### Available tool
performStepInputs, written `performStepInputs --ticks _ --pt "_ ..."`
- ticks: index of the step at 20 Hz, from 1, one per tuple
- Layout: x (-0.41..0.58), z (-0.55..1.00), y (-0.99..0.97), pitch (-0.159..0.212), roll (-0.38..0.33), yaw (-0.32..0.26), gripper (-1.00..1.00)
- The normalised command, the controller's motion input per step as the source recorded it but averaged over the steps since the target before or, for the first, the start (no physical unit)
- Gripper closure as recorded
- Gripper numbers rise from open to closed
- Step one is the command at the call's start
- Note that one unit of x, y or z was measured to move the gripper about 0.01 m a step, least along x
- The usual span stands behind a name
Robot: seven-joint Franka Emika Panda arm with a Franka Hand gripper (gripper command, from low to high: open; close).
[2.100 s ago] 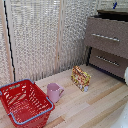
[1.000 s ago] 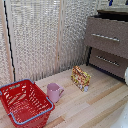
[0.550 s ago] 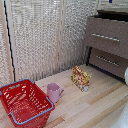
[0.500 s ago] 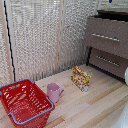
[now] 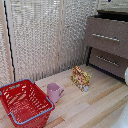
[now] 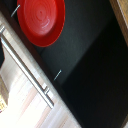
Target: Transport the gripper mindfully toward the orange-red bowl and clasp it to elevate with ease. Ensure your robot's arm aligns efficiently with the top drawer's opening. Carefully slide the orange-red bowl into the designated spot with precision. After confirmation, withdraw the gripper gently. Close the drawer smoothly by transitioning the gripper to its handle.
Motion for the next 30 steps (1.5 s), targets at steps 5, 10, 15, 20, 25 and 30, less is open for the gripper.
performStepInputs --ticks 5,10,15,20,25,30 --pt "-0.022 -0.37 0.53 0.089 -0.374 0.000 -1.00" --pt "-0.045 -0.32 0.49 0.096 -0.375 0.000 -1.00" --pt "-0.078 -0.26 0.41 0.115 -0.375 0.012 -1.00" --pt "-0.061 -0.22 0.35 0.115 -0.375 0.023 -1.00" --pt "-0.001 -0.20 0.24 0.139 -0.375 0.074 -1.00" --pt "0.000 -0.20 0.19 0.156 -0.375 0.095 -1.00"
